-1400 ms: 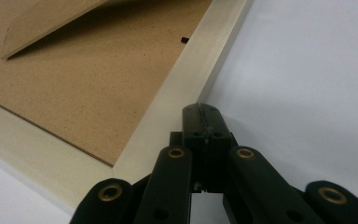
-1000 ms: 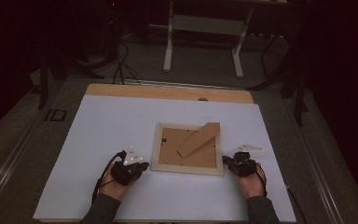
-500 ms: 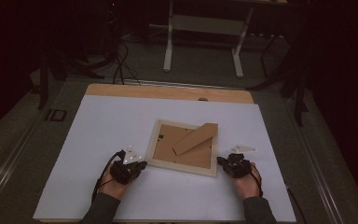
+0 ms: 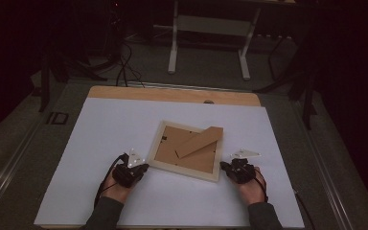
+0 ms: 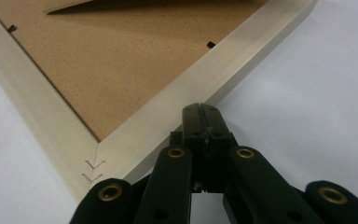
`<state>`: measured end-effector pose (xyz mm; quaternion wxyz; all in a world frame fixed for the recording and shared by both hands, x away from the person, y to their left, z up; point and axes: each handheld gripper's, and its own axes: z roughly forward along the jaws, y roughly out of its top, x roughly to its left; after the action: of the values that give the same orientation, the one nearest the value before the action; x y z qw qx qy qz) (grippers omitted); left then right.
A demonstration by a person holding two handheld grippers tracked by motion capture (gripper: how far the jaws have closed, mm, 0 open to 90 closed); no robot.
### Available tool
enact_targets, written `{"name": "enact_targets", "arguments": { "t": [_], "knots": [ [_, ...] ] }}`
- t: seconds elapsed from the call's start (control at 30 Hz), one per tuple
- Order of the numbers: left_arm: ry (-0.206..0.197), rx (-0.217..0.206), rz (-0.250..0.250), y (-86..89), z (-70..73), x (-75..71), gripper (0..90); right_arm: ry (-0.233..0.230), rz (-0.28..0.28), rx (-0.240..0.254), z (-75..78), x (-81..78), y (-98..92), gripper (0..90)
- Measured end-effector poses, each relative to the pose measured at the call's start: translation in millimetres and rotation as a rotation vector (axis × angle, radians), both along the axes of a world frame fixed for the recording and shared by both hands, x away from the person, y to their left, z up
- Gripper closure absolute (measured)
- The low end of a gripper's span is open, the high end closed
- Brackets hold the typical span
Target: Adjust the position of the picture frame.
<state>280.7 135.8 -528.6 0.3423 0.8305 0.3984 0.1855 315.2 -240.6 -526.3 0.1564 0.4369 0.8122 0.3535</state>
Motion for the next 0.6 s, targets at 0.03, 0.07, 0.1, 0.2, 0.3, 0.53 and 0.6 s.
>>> {"name": "enact_targets", "arguments": {
  "t": [0.03, 0.07, 0.1, 0.2, 0.3, 0.53, 0.6],
  "knots": [
    [0.002, 0.0, 0.007, -0.4, -1.1, 1.2, 90.0, 0.0, 0.002, 0.001, 0.0, -0.1, 0.6, 90.0],
    [0.001, 0.002, 0.01, -0.7, -1.4, 1.6, 90.0, 0.001, 0.004, 0.001, 0.1, -0.6, 1.9, 90.0],
    [0.002, 0.005, 0.012, -0.7, -1.6, 2.2, 90.0, 0.002, 0.007, -0.001, 0.2, -0.8, 2.6, 90.0],
    [0.001, 0.009, 0.03, -0.4, -3.1, 4.4, 90.0, 0.002, 0.017, -0.004, 0.3, -1.2, 4.9, 90.0],
    [-0.008, 0.023, 0.044, -1.8, -5.0, 6.5, 90.0, 0.009, 0.027, -0.005, 0.9, -1.1, 6.9, 90.0],
    [-0.001, 0.03, 0.057, -1.4, -6.4, 10.8, 90.0, -0.007, 0.046, -0.022, 4.7, 4.9, 6.0, 90.0],
    [0.002, 0.027, 0.065, -0.3, -6.3, 13.2, 90.0, -0.012, 0.042, -0.029, 5.6, 7.7, 4.8, 90.0]
  ]
}}
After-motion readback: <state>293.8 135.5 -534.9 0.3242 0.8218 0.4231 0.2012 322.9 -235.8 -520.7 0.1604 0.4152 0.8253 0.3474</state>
